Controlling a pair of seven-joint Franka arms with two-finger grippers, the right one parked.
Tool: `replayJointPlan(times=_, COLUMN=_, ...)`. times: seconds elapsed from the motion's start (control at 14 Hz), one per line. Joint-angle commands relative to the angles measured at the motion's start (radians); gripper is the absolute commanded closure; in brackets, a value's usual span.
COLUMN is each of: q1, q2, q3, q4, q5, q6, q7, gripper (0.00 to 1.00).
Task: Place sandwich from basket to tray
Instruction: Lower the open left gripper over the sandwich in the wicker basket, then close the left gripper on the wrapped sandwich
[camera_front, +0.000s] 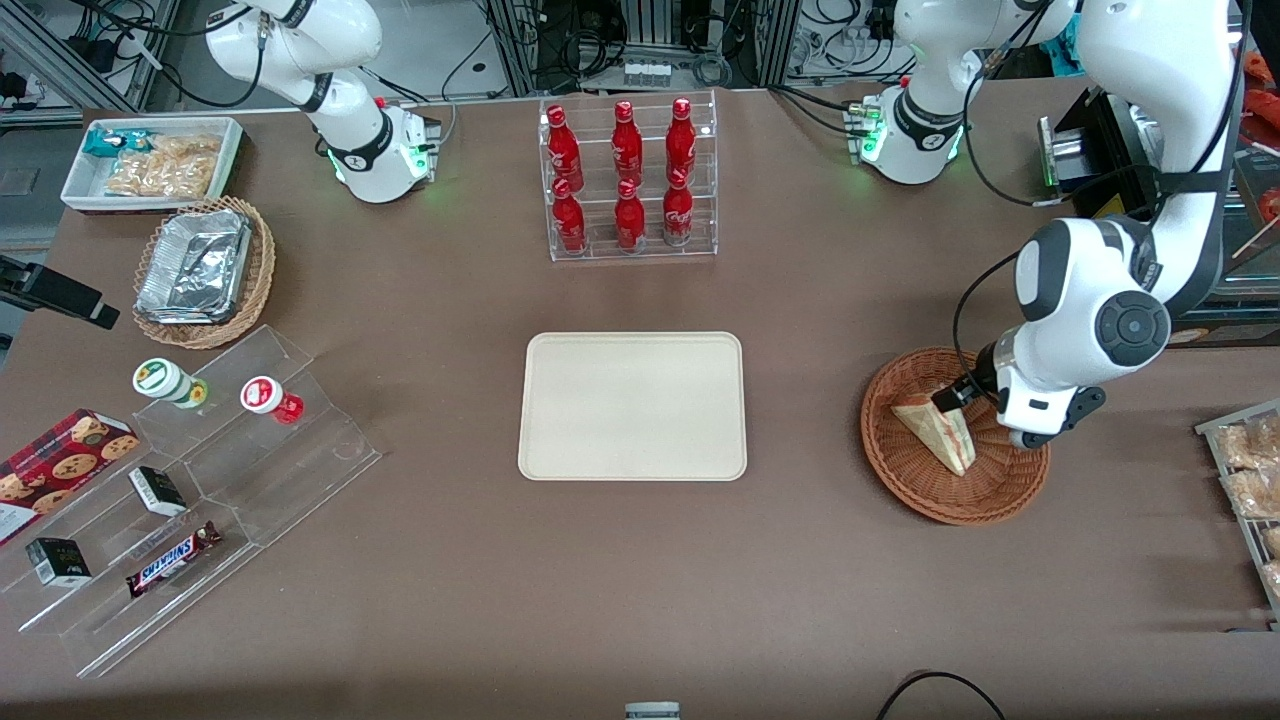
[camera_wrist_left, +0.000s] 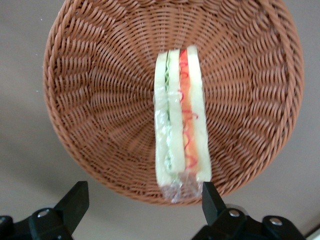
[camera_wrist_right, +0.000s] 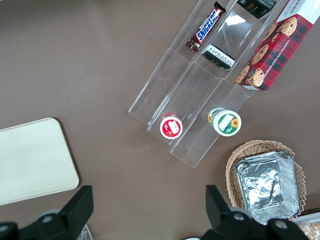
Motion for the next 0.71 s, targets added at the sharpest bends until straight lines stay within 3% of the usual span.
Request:
replayJointPlan(times=0.0, q1=-0.002, q2=0.021, q3=0.001, q4=0.010, q5=-0.019, q6=0.049, q7=-0.048, gripper=0.00)
replayJointPlan(times=0.21, q1=-0.005, q2=0.063, q3=-0.008, q4=0.010, q5=-0.070, q6=0.111, q7=-0.067, gripper=0.00)
replayJointPlan(times=0.5, q1=-0.005, q2=0.138, q3=-0.010, q4=0.006, q5=-0.068, q6=0.192, q7=-0.057, gripper=0.00)
replayJointPlan(times=0.57, q1=-0.004, q2=0.149, q3=-0.010, q4=0.009, q5=-0.067, q6=0.204, q7=-0.057, gripper=0.09)
replayJointPlan(times=0.64, q1=-0.002, q2=0.144, q3=-0.010, q4=0.009, q5=-0.071, q6=0.209, q7=-0.059, gripper=0.81)
